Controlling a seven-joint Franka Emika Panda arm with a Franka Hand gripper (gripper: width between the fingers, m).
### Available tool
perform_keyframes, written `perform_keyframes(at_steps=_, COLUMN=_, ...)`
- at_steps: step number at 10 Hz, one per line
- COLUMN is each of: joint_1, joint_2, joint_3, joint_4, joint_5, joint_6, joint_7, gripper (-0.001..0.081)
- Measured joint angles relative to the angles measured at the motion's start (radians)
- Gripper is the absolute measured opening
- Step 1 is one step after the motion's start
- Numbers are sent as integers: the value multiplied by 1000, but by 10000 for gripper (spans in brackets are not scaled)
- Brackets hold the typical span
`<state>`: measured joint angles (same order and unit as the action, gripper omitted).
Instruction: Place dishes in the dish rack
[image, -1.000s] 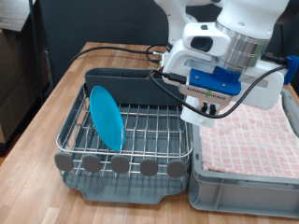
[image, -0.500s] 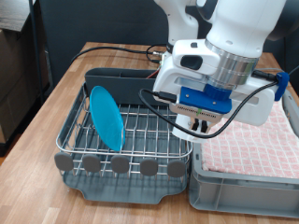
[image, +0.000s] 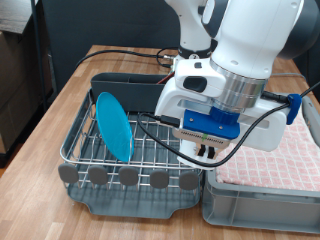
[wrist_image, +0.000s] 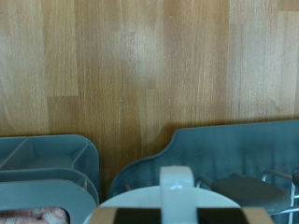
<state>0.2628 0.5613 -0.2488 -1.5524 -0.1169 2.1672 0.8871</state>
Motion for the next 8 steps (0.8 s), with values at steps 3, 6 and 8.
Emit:
perform_keyframes(at_steps=3, joint_1=-12, joint_2=40, joint_3=0, joint_4=45, joint_5=17, joint_6=-52, joint_7=-9, gripper=72)
perform_keyframes(at_steps=6, joint_1=-27, joint_2=70, joint_3=1, joint_4=62, joint_5=41, joint_6=-48, joint_7=-38, gripper=72)
perform_keyframes(at_steps=8, joint_1=-35, joint_2=91, joint_3=2, joint_4=74, joint_5=49, joint_6=-41, joint_7=-49, gripper=72)
